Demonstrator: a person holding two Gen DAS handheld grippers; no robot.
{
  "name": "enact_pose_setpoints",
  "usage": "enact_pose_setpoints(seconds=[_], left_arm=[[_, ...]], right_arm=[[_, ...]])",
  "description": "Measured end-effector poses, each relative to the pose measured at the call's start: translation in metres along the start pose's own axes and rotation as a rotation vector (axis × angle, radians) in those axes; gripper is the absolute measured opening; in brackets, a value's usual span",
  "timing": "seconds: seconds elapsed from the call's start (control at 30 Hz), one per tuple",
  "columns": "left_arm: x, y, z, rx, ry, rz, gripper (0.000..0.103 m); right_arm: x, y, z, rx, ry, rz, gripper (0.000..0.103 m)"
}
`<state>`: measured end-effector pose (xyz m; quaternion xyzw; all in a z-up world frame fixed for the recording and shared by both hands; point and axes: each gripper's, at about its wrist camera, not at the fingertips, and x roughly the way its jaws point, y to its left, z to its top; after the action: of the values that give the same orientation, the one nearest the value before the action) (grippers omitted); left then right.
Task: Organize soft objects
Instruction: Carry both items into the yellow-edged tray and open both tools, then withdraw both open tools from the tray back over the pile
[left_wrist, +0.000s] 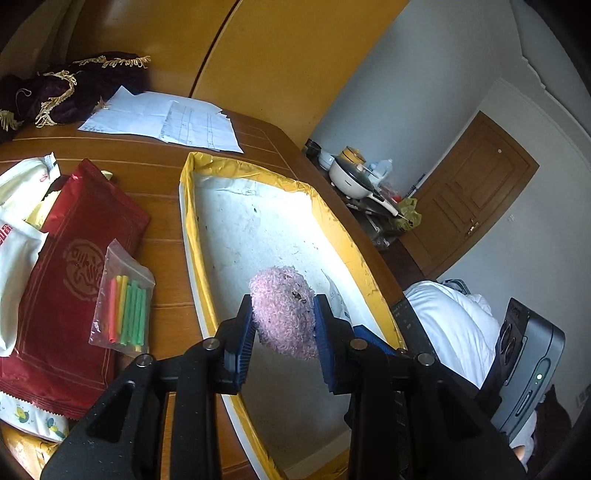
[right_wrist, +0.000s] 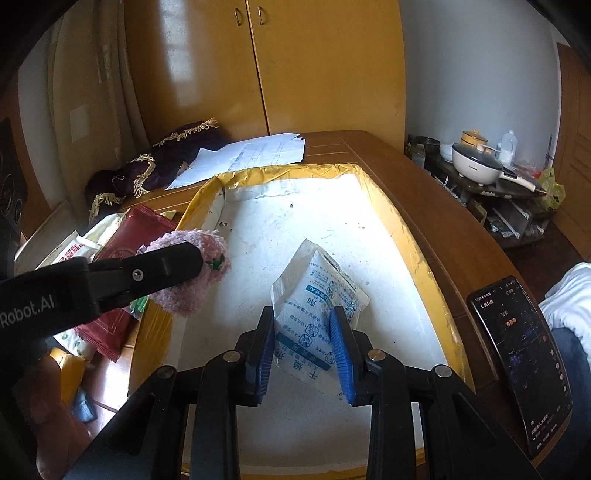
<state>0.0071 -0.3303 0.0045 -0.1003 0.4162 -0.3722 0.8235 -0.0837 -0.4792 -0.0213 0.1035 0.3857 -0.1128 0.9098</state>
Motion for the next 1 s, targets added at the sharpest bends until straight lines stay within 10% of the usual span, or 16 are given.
enact_pose_setpoints(seconds=[0.33,0.5,0.67,1.0], left_arm=[[0.013,-0.010,-0.006,0.058,0.082,-0.011,0.033],[0.002,-0.008,-0.005,0.037,0.061,-0.101,0.067],[-0.033,-0.002,-0.006,-0.001,-0.043,-0.097,0.070],[-0.126,0.042,-0.047,-0.023,-0.336,0.251,0.077]], right_arm=[[-0.010,-0.007,-0.008,0.028,-0.023,0.025,0.048],[-0.026,-0.015,-0.003,0.084,-0.077,0.055,0.063],[-0.048,-0.017,0.002,0.124,-0.148,0.110,0.072],[-0.070,0.064,-0.005,0.002,-0.187,0.378,0.076]])
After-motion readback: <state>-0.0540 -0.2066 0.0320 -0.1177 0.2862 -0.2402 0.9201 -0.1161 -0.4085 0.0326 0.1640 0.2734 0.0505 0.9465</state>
